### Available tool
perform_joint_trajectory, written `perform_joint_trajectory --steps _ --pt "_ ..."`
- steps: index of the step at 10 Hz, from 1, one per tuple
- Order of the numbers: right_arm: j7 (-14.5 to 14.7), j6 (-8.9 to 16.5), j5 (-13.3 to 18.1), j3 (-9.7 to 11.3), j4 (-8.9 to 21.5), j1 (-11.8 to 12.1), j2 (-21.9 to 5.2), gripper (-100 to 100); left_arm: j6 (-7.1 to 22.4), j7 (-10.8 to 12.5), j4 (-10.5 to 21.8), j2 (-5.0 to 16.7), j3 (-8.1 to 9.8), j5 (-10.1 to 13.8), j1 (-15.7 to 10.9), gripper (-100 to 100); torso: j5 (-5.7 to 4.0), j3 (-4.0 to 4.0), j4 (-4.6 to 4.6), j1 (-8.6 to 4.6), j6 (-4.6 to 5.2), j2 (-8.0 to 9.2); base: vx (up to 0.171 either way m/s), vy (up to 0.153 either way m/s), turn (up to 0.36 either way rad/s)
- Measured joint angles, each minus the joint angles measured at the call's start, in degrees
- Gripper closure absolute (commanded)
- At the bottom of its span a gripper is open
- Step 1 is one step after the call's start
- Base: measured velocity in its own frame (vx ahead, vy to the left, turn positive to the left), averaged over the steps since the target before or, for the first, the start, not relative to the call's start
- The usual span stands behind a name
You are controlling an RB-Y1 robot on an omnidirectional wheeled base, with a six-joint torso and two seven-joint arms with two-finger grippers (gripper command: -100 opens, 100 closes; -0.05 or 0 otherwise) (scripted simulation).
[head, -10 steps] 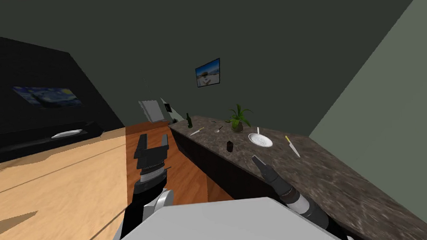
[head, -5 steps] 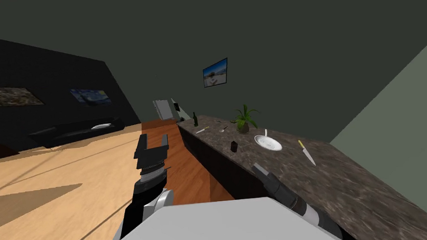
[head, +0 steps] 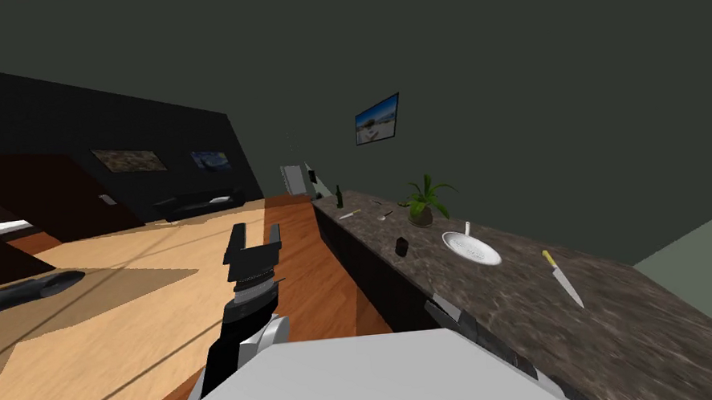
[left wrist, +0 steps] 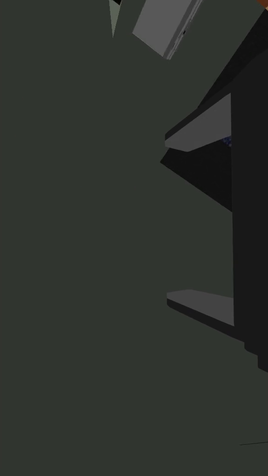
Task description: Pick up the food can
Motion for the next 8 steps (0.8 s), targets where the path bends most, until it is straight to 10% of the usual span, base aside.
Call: perform_joint_trajectory --steps 8 --pt "-5.86 -6.25 12.87 -6.72 0.53 7.44 -1.32 -100 0.00 0.00 0.00 0.00 0.01 0.00 0.02 0 -0.01 -0.09 -0.03 0.00 0.06 -0.15 0.004 -0.013 0.240"
